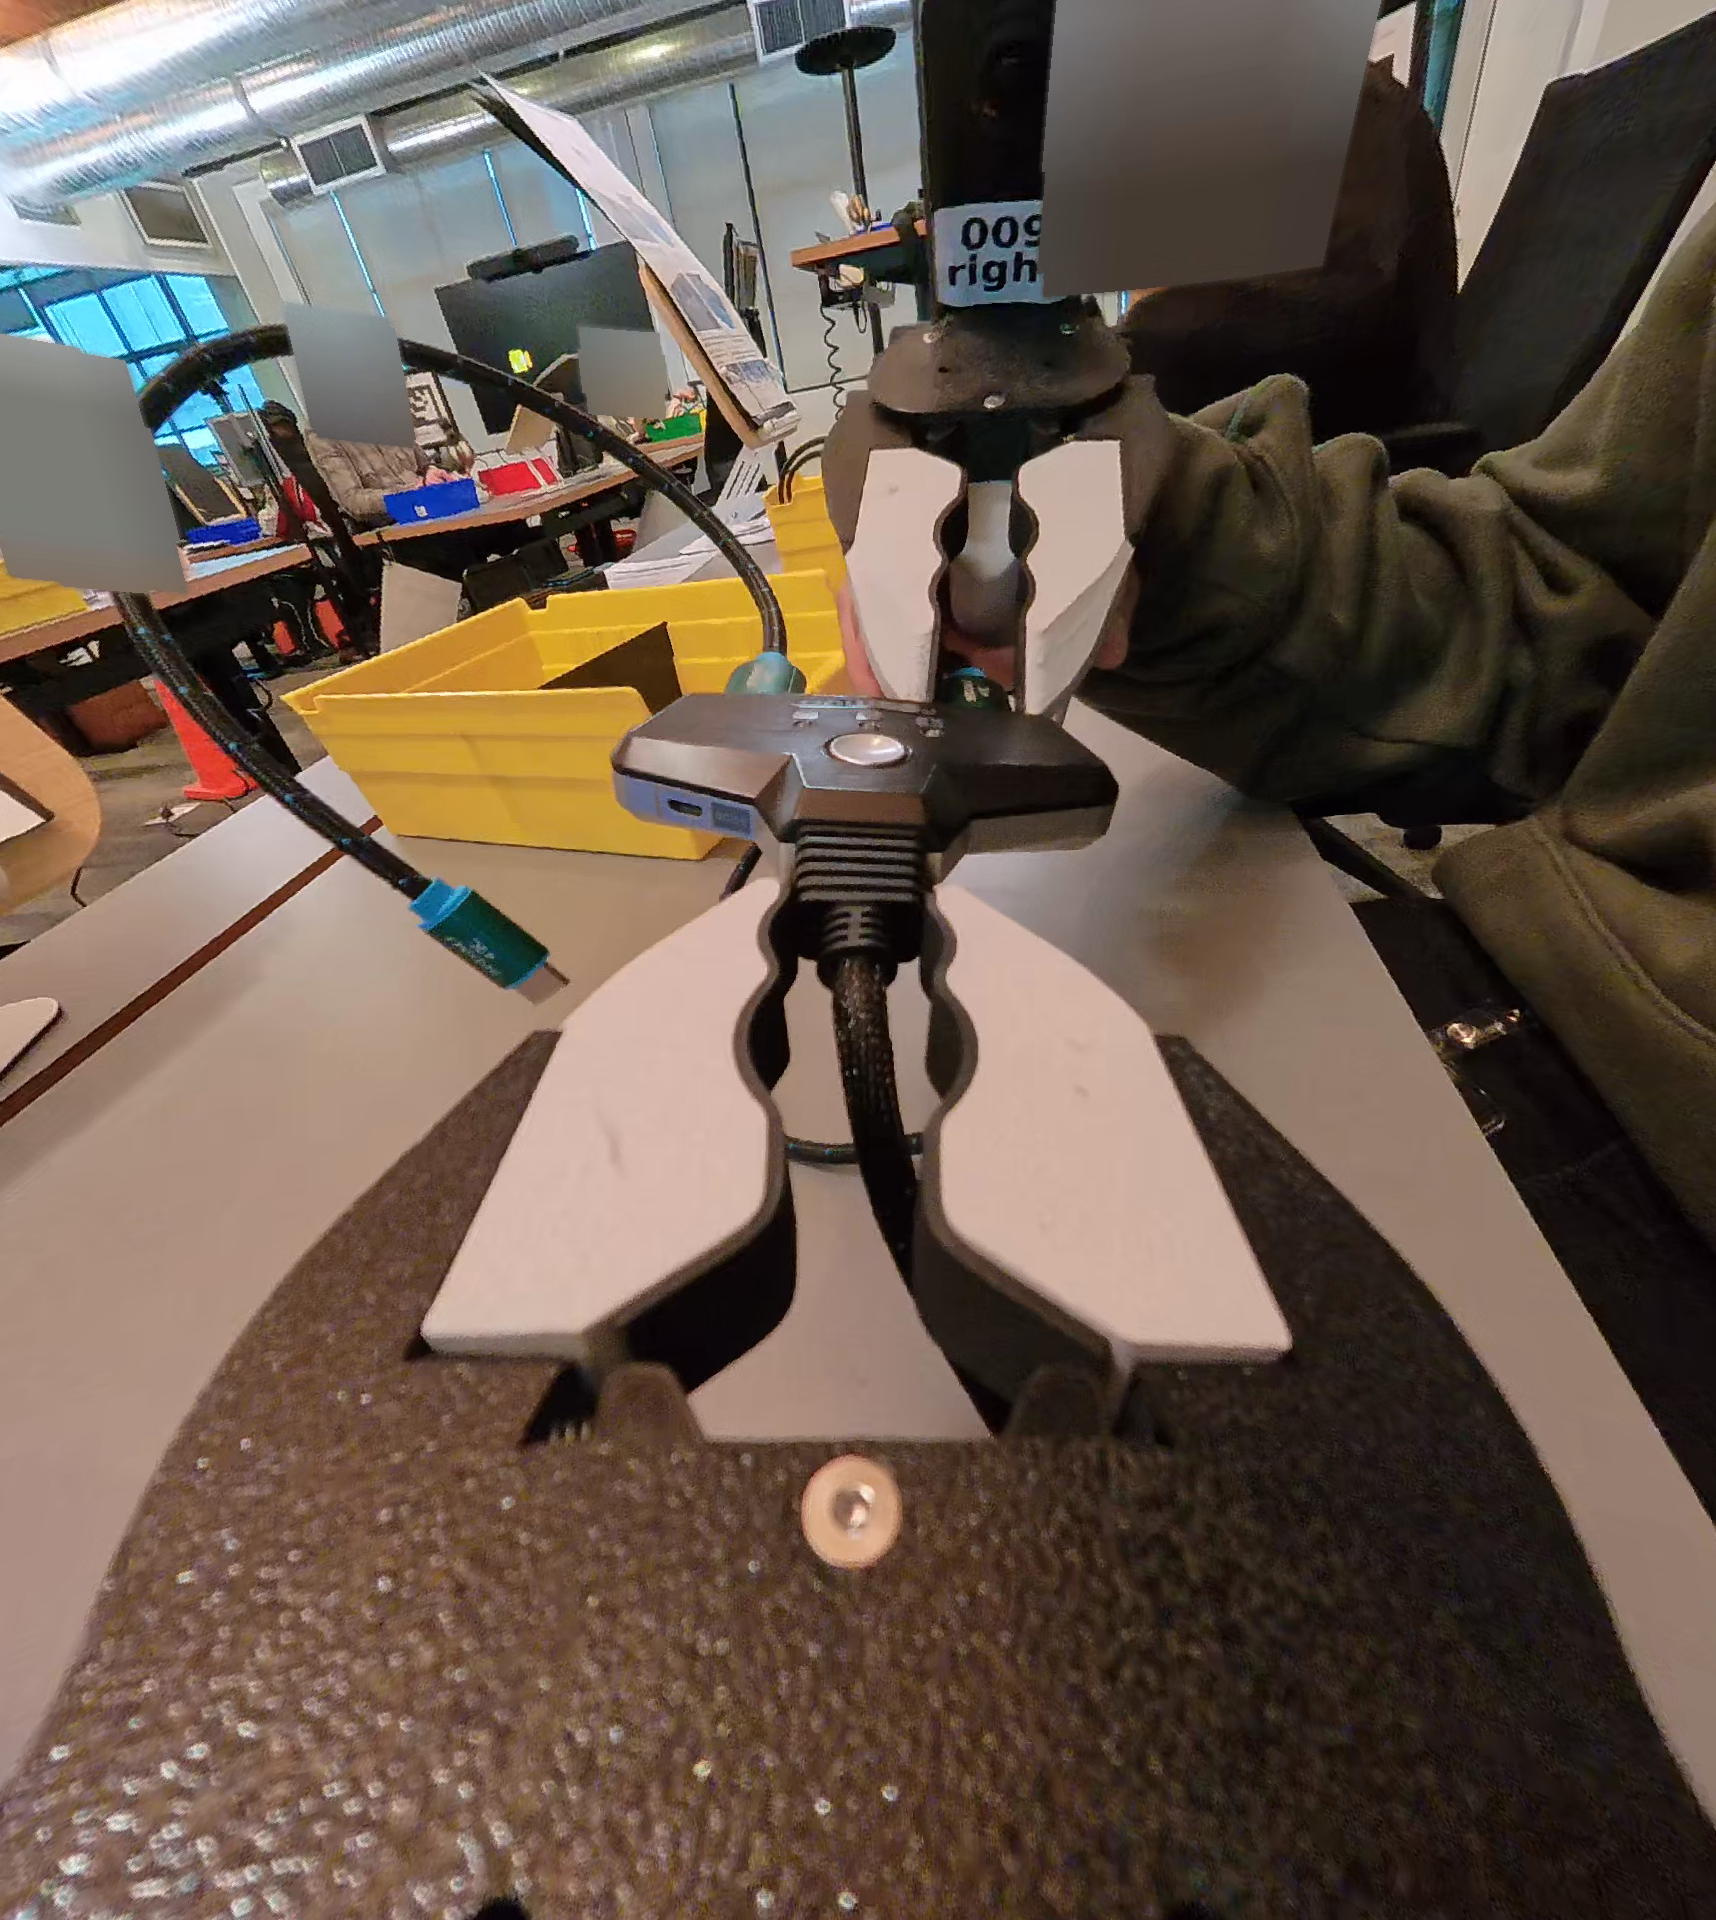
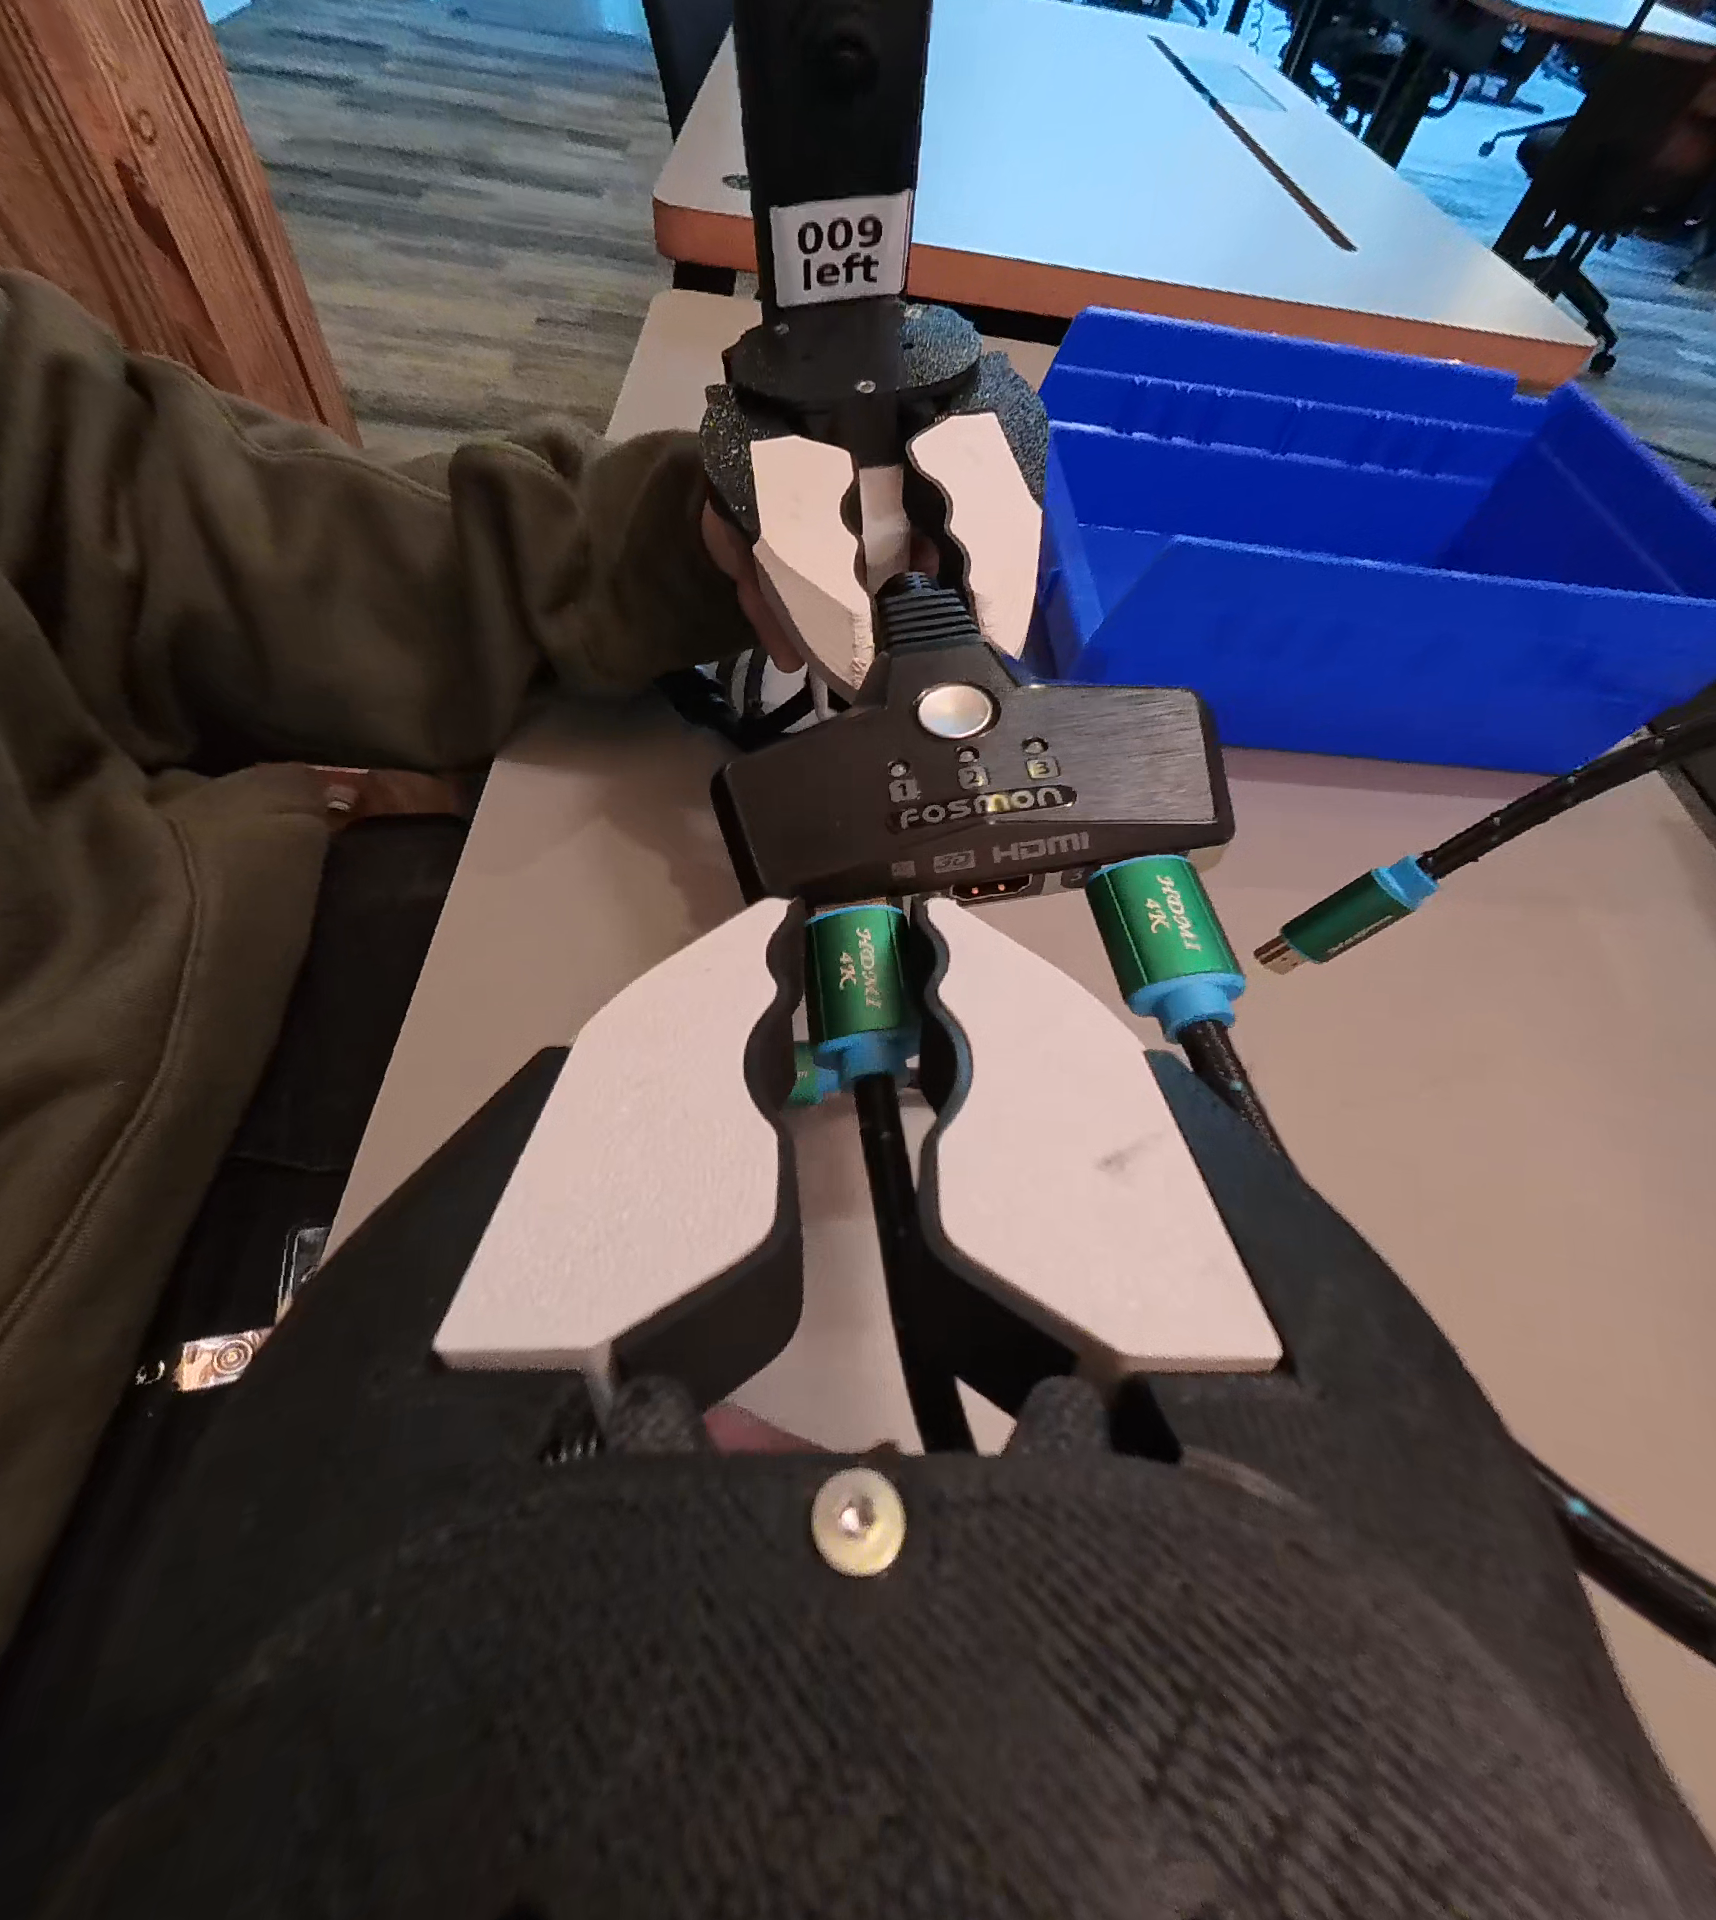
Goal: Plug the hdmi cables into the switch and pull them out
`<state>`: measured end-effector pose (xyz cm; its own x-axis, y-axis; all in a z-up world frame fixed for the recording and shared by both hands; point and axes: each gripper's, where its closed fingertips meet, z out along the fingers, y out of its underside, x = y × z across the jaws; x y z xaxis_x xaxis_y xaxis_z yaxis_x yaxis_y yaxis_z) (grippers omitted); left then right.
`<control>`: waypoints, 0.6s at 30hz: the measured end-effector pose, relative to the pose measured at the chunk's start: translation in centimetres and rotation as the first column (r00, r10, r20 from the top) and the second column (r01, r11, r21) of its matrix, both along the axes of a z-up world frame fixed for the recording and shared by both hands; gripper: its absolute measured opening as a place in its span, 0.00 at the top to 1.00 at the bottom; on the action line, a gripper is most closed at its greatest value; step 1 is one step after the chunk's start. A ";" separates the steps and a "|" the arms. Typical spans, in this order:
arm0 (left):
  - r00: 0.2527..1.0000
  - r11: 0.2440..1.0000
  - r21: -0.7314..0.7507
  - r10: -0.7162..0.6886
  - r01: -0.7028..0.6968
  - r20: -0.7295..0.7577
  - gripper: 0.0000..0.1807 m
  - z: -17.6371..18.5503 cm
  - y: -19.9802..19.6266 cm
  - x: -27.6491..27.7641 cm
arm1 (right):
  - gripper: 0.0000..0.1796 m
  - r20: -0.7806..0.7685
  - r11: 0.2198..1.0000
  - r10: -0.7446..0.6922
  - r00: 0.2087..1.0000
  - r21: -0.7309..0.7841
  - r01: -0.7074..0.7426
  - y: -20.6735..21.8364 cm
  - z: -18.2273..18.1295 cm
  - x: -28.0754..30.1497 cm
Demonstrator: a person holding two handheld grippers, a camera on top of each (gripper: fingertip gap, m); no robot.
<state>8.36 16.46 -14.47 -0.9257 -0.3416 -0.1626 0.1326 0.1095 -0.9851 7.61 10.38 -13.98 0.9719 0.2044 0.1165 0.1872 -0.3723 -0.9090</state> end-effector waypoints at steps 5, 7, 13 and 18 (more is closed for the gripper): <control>1.000 1.000 0.007 -0.012 0.012 -0.011 0.88 -0.3 -0.2 0.0 | 0.89 0.005 1.000 0.021 1.000 -0.019 -0.021 -0.1 -0.4 -0.2; 1.000 1.000 0.013 -0.018 0.018 -0.012 0.88 -0.4 -0.2 -0.1 | 0.89 0.000 0.999 0.031 1.000 -0.031 -0.031 -0.2 -0.6 -0.3; 1.000 1.000 -0.008 -0.018 0.018 -0.011 0.88 0.0 0.0 -0.1 | 0.88 0.054 0.997 0.019 0.998 -0.075 -0.015 -0.6 -1.2 0.1; 1.000 1.000 -0.005 -0.020 0.020 -0.008 0.88 0.0 -0.1 -0.2 | 0.86 0.044 0.998 0.017 0.999 -0.063 -0.014 -0.5 -1.0 0.0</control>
<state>8.17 16.41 -14.52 -0.9335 -0.3241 -0.1533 0.1266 0.1020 -0.9867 7.62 9.88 -14.95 0.9627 0.2275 0.1464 0.2335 -0.4252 -0.8745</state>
